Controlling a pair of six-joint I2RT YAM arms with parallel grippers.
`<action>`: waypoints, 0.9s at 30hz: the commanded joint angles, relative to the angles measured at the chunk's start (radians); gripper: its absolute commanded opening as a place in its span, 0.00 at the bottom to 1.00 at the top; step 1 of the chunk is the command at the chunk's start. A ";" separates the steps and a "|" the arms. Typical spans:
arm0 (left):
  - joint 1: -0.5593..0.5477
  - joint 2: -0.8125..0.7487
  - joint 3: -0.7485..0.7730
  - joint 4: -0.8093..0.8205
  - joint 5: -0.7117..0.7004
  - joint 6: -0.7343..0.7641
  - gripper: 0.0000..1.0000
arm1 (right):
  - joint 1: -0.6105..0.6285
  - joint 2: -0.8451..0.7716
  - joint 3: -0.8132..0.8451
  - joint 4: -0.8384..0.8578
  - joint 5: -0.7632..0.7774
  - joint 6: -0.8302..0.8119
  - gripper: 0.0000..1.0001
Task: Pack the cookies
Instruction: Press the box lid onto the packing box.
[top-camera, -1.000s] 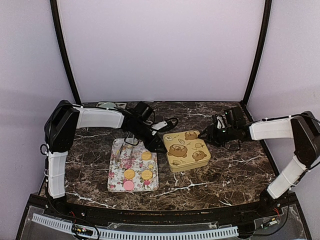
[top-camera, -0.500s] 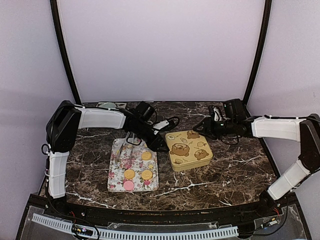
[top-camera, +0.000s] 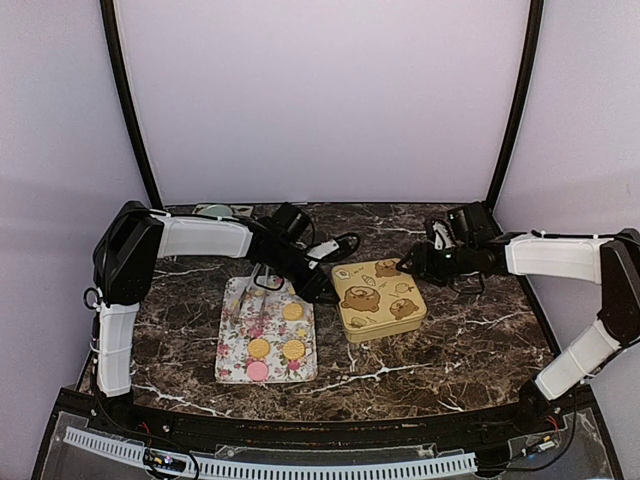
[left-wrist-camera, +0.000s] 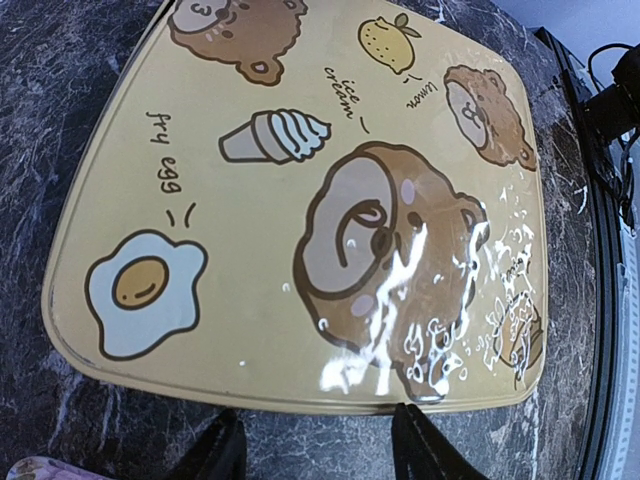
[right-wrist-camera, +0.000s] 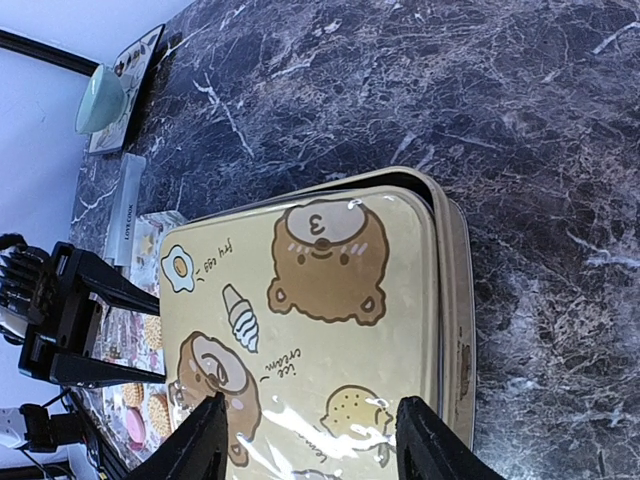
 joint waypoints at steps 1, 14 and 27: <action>-0.008 0.027 0.017 0.000 -0.059 0.012 0.52 | -0.006 0.023 -0.019 0.024 0.007 -0.035 0.58; -0.006 0.047 0.033 0.008 -0.074 0.013 0.52 | -0.005 0.035 0.010 0.099 -0.078 0.006 0.54; 0.012 0.016 0.086 -0.069 -0.056 0.001 0.57 | -0.062 0.053 -0.036 0.095 -0.083 -0.015 0.49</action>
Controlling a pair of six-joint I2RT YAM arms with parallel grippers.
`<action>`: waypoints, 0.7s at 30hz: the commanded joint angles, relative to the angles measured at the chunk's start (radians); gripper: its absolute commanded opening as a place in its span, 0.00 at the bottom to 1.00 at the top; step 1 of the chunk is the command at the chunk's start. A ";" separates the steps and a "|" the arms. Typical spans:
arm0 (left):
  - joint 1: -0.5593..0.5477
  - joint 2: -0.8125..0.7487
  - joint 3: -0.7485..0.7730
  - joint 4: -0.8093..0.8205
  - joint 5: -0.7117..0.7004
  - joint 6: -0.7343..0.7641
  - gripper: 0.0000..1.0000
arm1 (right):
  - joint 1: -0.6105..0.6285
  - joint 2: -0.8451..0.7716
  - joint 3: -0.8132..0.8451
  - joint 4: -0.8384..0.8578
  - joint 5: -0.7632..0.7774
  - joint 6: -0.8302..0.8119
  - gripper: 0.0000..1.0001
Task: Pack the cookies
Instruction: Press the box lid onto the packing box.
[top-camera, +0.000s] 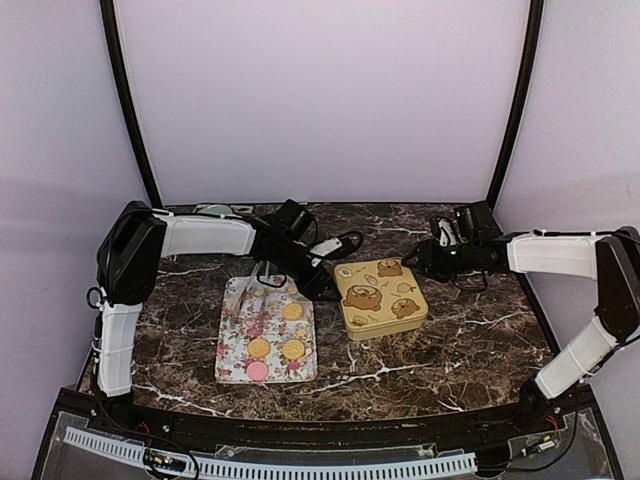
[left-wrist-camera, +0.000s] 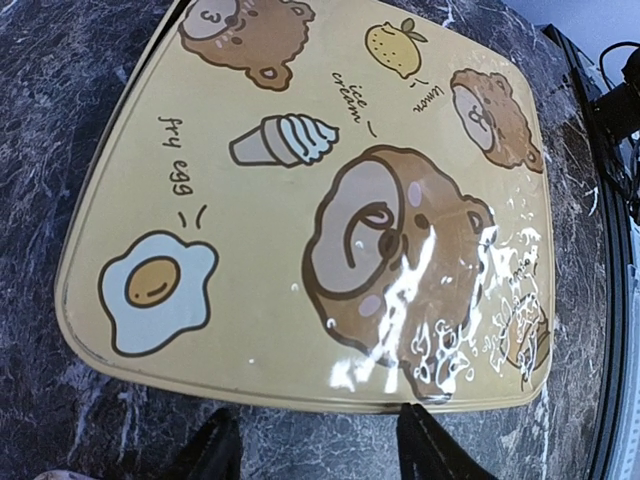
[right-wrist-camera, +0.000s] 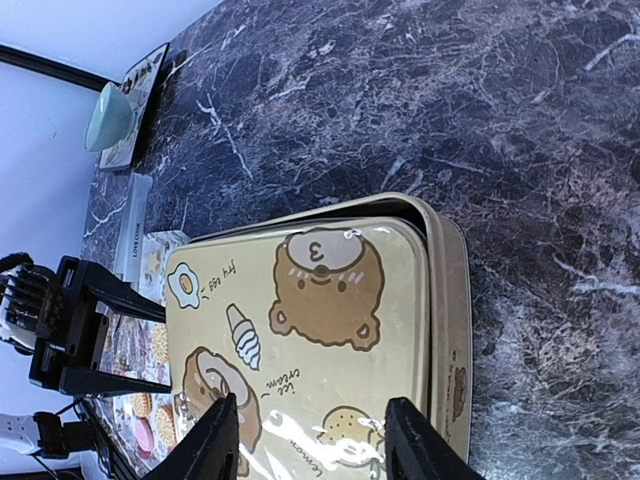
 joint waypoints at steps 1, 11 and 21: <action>0.013 -0.018 0.044 -0.054 -0.035 -0.006 0.60 | 0.004 0.045 -0.040 0.059 -0.023 -0.003 0.48; 0.007 -0.031 0.041 -0.041 0.006 -0.011 0.68 | 0.007 0.043 -0.069 0.048 0.016 -0.013 0.44; 0.000 0.087 0.133 -0.033 -0.065 -0.008 0.63 | 0.006 -0.036 0.047 -0.043 0.029 -0.033 0.62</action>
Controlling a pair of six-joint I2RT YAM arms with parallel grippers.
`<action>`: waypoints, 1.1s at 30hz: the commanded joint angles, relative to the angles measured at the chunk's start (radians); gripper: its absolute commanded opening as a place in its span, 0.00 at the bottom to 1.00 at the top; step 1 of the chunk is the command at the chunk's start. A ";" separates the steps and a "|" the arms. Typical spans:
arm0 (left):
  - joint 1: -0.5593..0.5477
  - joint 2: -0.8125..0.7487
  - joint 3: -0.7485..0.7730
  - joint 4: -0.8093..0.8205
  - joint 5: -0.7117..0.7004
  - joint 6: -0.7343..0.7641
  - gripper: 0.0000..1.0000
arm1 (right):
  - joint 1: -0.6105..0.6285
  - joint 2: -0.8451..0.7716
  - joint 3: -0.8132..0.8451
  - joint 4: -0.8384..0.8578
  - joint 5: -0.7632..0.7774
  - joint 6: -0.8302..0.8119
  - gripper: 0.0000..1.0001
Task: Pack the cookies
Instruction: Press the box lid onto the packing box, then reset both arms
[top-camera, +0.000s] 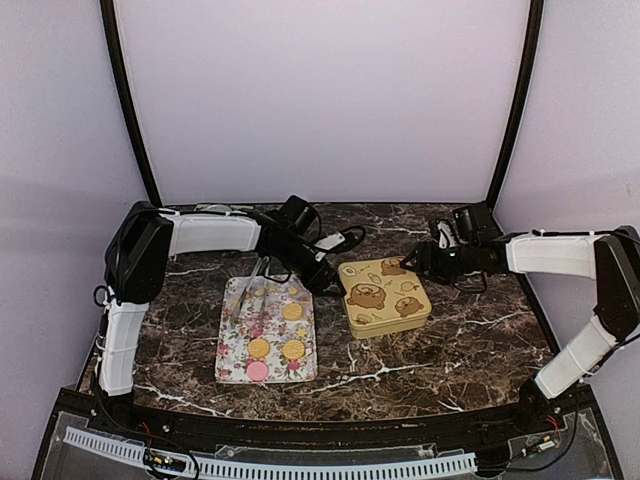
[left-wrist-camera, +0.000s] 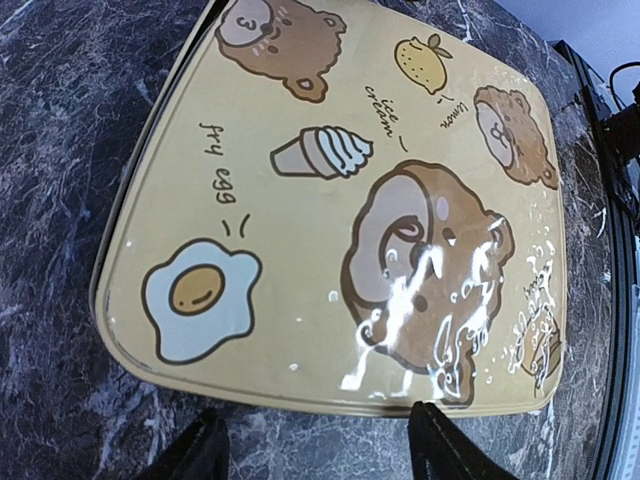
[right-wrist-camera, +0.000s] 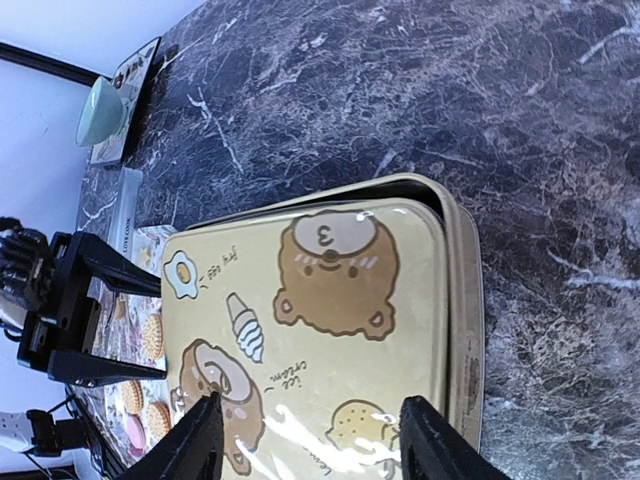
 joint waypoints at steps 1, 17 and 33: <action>0.001 0.031 0.058 -0.015 -0.055 0.001 0.63 | 0.004 -0.061 0.060 -0.048 0.034 -0.024 0.64; 0.277 -0.387 -0.195 -0.083 -0.088 0.014 0.99 | -0.021 -0.305 -0.016 -0.030 0.594 -0.133 0.92; 0.768 -0.636 -0.954 0.841 -0.109 -0.073 0.99 | -0.150 -0.476 -0.516 0.624 1.147 -0.390 1.00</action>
